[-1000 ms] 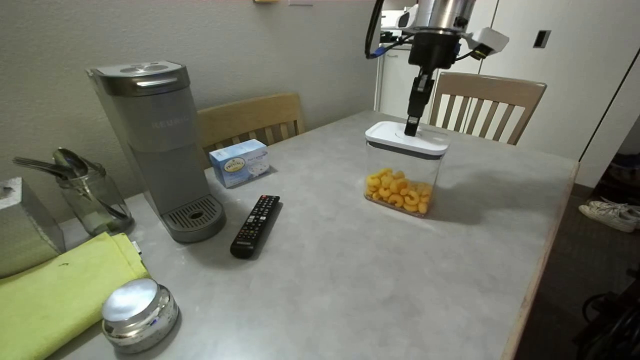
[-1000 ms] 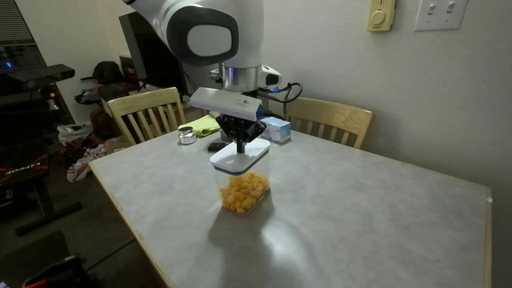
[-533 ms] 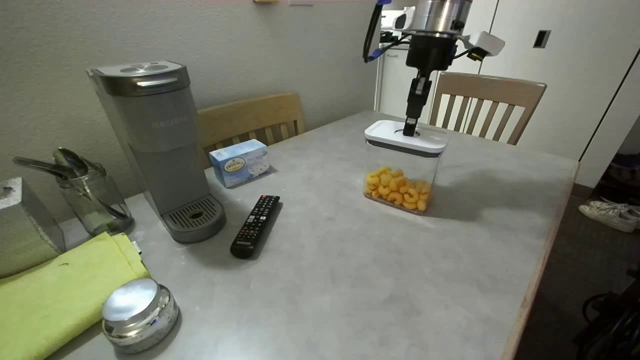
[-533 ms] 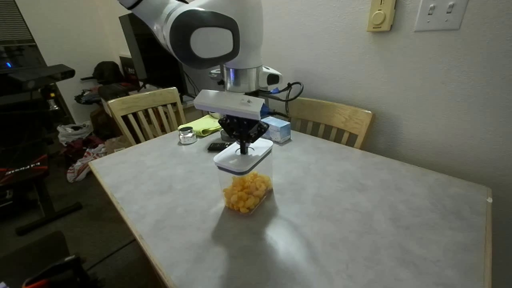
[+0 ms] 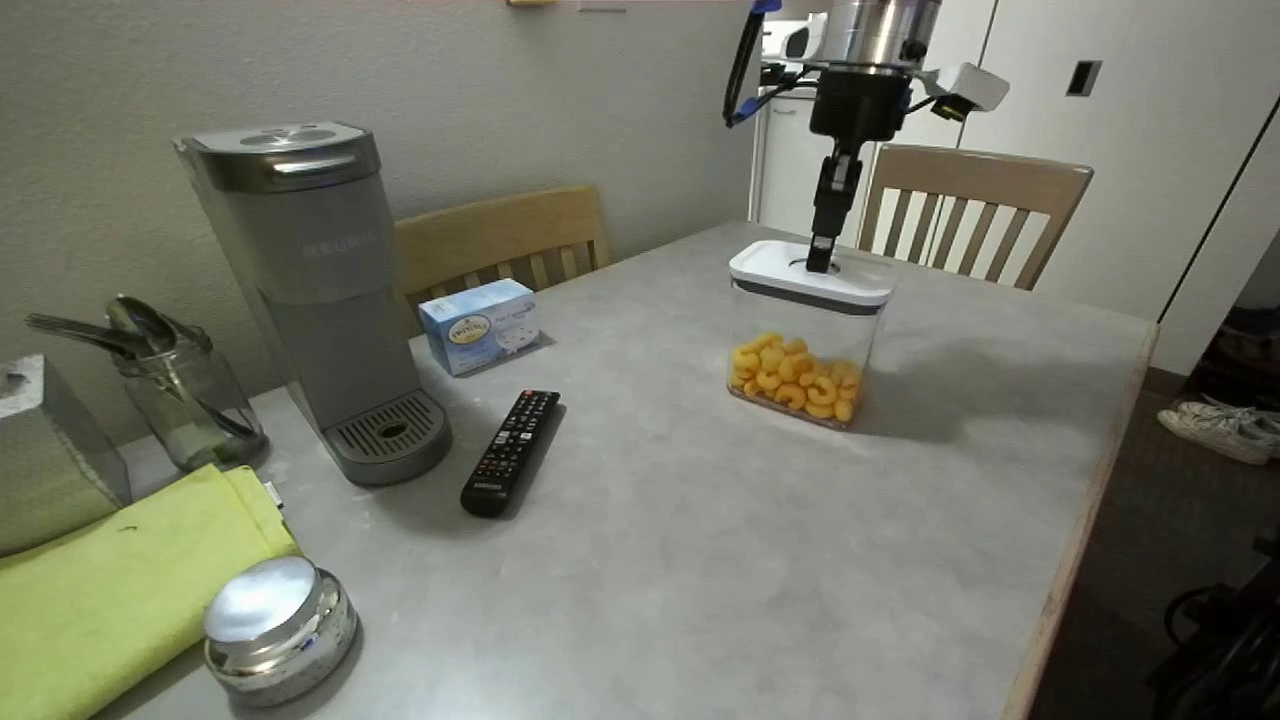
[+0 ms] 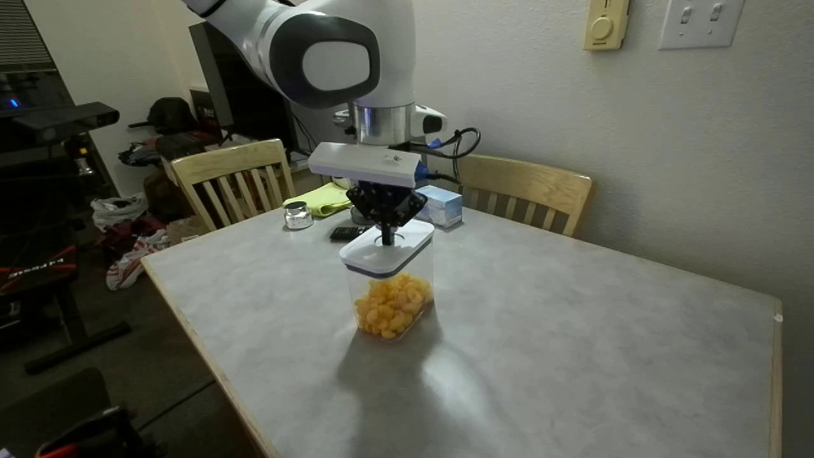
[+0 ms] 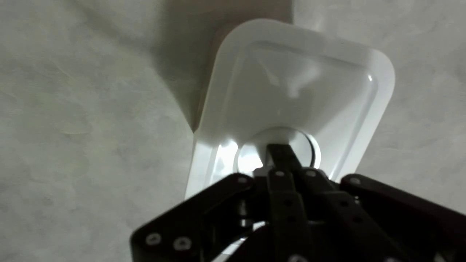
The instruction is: Pick up the white lid and put it on the table. Pick up the white lid and put it back on the container.
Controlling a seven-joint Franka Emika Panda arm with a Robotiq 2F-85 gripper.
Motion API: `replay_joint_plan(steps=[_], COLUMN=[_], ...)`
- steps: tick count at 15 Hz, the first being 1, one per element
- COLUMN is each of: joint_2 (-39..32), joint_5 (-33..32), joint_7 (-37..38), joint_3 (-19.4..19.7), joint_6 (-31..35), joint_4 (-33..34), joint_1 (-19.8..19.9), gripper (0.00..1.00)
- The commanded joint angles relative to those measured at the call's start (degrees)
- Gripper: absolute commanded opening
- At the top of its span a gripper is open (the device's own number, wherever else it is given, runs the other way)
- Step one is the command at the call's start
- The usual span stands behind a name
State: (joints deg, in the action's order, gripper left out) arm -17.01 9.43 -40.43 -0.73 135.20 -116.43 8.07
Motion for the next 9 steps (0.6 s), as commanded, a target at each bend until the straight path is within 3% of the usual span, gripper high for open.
replay_joint_plan(steps=[1, 9], joint_2=[-2.4, -0.1], joint_5=[-1.4, -3.4], joint_7=[-0.2, 0.2], joint_3=[0.2, 0.3], joint_6=[2.1, 0.8], joint_4=[-0.1, -0.5], joint_1=[0.4, 0.3], gripper=[0.0, 0.0])
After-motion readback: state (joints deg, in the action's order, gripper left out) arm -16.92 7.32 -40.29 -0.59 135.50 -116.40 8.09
